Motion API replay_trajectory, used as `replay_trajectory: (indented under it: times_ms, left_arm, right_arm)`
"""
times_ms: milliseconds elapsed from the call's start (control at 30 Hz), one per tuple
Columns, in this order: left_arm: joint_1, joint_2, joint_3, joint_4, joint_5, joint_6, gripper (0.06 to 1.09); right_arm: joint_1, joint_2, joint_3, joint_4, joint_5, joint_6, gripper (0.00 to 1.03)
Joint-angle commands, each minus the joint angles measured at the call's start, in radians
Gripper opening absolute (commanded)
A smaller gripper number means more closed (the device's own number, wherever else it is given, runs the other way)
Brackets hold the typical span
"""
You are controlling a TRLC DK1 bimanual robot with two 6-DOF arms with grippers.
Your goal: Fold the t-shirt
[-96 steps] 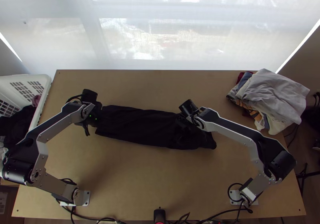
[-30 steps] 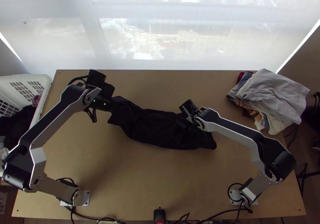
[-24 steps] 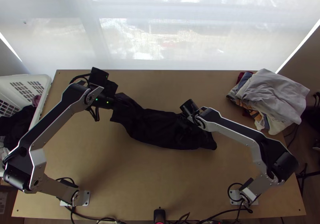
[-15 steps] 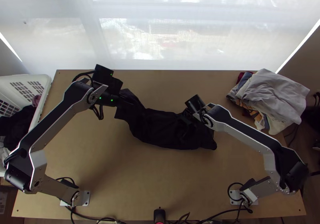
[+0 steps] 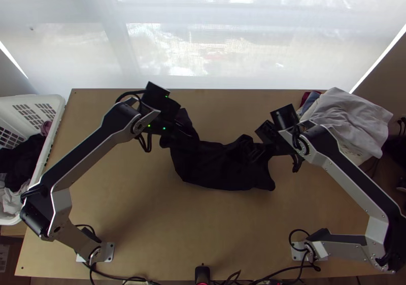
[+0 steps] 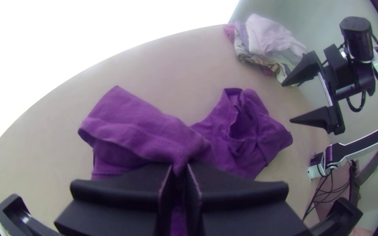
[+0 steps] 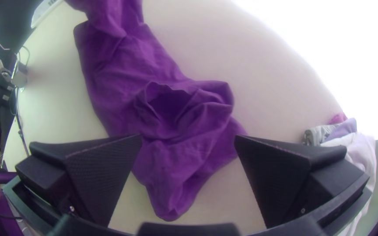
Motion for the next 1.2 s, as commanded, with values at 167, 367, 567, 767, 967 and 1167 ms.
replay_trajectory:
  times_ms: [167,367,567,767,967,1167]
  left_arm:
    - [-0.191,0.201,0.232,0.01,0.0,-0.005,0.09]
    - [-0.267,0.273,0.341,0.012,0.005,-0.008,0.09]
    - [-0.323,0.332,0.359,0.01,0.008,-0.003,0.09]
    - [-0.36,0.367,0.385,0.018,0.008,-0.014,0.09]
    - [-0.382,0.421,0.45,0.018,0.008,-0.022,0.09]
    - [-0.405,0.464,0.488,0.018,0.008,-0.023,0.09]
  right_arm:
    - [-0.182,-0.122,-0.005,-0.057,0.001,-0.011,0.99]
    - [-0.217,-0.148,-0.037,-0.064,0.001,-0.008,0.99]
    - [-0.238,-0.163,-0.042,-0.07,0.003,-0.009,0.99]
    - [-0.246,-0.182,-0.059,-0.073,0.004,-0.011,0.99]
    - [-0.24,-0.191,-0.073,-0.073,0.003,-0.011,0.99]
    - [-0.24,-0.205,-0.086,-0.073,0.003,-0.012,0.99]
